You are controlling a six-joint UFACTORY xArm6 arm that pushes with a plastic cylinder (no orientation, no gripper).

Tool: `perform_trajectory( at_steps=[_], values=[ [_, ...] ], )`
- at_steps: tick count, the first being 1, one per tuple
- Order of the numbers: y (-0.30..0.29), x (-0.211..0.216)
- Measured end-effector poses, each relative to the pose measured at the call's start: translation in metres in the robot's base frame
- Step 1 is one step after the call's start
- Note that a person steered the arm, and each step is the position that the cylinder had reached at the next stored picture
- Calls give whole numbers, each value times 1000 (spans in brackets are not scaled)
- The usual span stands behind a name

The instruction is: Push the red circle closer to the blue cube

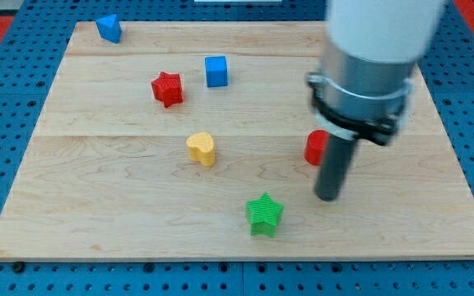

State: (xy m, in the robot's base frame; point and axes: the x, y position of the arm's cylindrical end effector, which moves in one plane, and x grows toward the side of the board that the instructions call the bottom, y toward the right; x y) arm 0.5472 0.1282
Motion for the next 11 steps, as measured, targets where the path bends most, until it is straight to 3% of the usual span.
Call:
perform_trajectory(
  at_steps=[1,2,3,5,7,11],
  values=[
    [20,-9],
    [16,-55],
    [-19,-81],
    [-41,-63],
    [-123,-137],
    [-146,-203]
  ],
)
